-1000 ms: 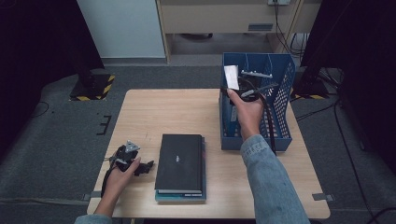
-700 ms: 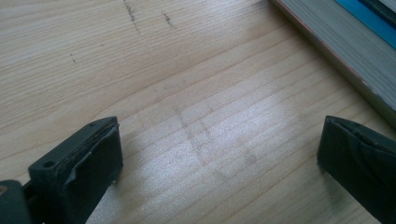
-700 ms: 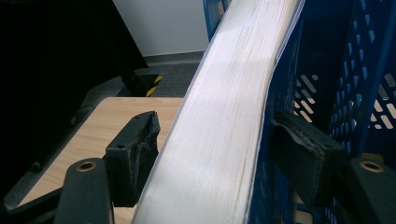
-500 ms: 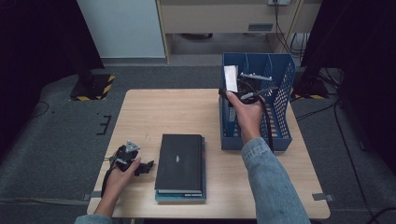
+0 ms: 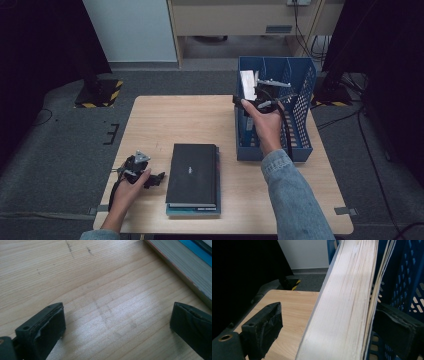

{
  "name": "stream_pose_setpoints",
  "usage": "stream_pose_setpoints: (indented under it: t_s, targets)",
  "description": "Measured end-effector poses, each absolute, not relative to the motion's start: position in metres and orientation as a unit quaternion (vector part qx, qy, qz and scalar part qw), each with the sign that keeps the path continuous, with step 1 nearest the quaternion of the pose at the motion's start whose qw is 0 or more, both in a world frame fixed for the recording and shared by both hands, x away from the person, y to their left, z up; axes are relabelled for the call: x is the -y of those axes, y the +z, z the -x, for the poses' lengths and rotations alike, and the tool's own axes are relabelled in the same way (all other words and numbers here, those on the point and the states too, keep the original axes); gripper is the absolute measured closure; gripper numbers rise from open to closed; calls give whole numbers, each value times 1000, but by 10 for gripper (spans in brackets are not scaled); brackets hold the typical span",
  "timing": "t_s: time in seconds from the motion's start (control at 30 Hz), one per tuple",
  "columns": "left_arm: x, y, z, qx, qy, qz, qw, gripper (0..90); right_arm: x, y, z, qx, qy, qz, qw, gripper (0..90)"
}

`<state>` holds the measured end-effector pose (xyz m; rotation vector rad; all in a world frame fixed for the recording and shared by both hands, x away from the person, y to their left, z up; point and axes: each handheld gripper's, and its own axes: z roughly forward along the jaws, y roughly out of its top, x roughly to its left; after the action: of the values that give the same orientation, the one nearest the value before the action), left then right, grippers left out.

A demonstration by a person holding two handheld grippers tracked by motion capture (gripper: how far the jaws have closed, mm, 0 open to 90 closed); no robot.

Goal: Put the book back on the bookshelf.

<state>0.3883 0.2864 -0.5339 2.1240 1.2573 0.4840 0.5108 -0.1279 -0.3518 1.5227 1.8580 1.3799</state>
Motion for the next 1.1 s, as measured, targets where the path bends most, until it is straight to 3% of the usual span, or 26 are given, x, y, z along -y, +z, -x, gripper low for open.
stream_pose_setpoints:
  t_s: [0.2,0.7,1.1]
  targets:
    - [-286,-534,-388,-475,183,-804,308,0,129,-347,-504,-668,476,-535,203,80]
    - [-286,-534,-389,-477,183,-803,307,0,148,-351,-476,-684,478,-515,195,62]
    - [-285,-534,-388,-477,184,-803,307,0,156,-353,-443,-711,447,-493,229,91]
